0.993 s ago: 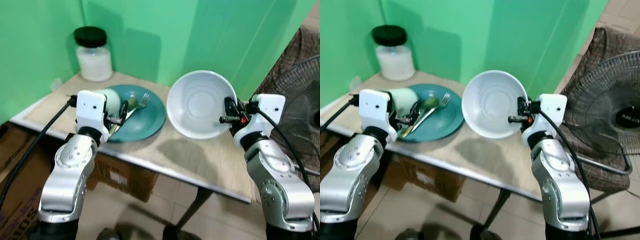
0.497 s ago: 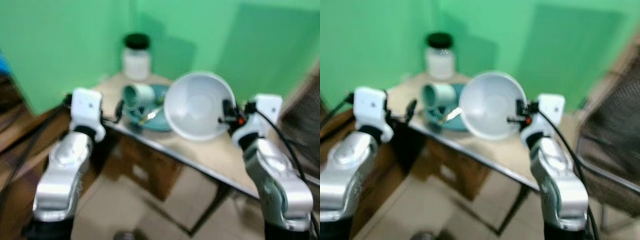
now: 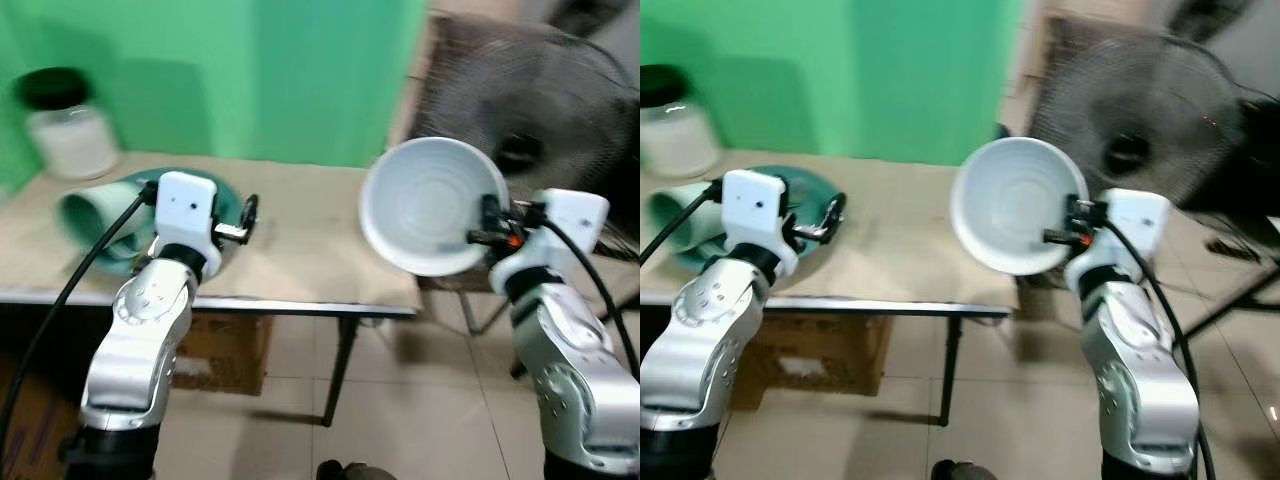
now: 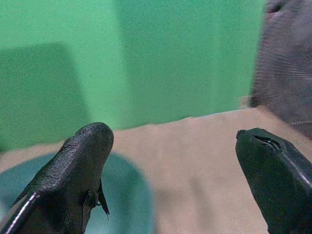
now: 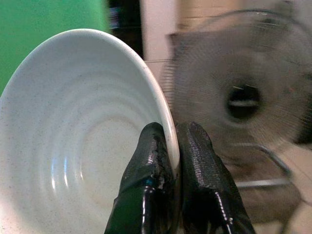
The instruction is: Setting the table
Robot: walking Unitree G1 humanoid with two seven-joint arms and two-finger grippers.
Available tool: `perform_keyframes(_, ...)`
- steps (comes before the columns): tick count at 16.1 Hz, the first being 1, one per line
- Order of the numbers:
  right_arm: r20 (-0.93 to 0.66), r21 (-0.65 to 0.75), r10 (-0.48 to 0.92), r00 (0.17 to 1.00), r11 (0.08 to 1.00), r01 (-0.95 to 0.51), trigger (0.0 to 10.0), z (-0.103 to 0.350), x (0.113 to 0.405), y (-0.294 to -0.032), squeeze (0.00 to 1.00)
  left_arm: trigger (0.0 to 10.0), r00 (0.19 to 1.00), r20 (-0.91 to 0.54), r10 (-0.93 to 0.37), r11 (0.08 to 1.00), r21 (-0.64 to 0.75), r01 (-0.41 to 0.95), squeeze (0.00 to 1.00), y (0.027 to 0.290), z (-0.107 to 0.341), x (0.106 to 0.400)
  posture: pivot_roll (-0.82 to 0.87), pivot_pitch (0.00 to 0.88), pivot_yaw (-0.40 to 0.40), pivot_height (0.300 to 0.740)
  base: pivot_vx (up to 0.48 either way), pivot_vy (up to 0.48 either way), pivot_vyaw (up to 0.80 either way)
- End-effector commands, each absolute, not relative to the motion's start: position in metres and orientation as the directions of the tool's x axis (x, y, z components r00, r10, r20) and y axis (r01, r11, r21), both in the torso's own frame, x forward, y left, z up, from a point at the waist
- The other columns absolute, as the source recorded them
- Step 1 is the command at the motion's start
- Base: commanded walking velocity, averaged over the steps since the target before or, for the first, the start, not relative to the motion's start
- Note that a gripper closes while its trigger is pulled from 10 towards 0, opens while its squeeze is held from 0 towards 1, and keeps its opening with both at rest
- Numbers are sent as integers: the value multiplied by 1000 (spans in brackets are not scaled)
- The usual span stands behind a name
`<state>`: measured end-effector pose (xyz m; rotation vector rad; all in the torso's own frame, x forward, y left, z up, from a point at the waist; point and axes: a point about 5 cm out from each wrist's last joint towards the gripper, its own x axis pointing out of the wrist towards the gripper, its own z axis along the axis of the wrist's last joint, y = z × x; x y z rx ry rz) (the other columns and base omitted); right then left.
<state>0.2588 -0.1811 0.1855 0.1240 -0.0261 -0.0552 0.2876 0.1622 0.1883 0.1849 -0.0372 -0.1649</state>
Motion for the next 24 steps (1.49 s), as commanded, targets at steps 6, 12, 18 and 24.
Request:
perform_keyframes(6,79,110,-120,990,988,111,10000,191,239,-185,0,10000,970,13,-245,957,166,239,0,153,190,299,3,0,40,740,0,0,-796)
perform_keyframes(12,60,73,-50,997,996,46,10000,192,247,-181,0,10000,979,11,-202,969,148,198,0,152,181,290,32,0,-64,740,0,0,-800)
perform_keyframes(18,59,62,-23,998,998,19,10000,194,253,-174,0,10000,981,9,-192,968,166,188,0,153,180,291,8,0,-42,740,0,0,-800)
perform_keyframes(24,64,59,-42,997,998,39,10000,193,252,-179,0,10000,976,39,-214,967,147,206,0,147,187,292,26,0,-36,740,0,0,-800)
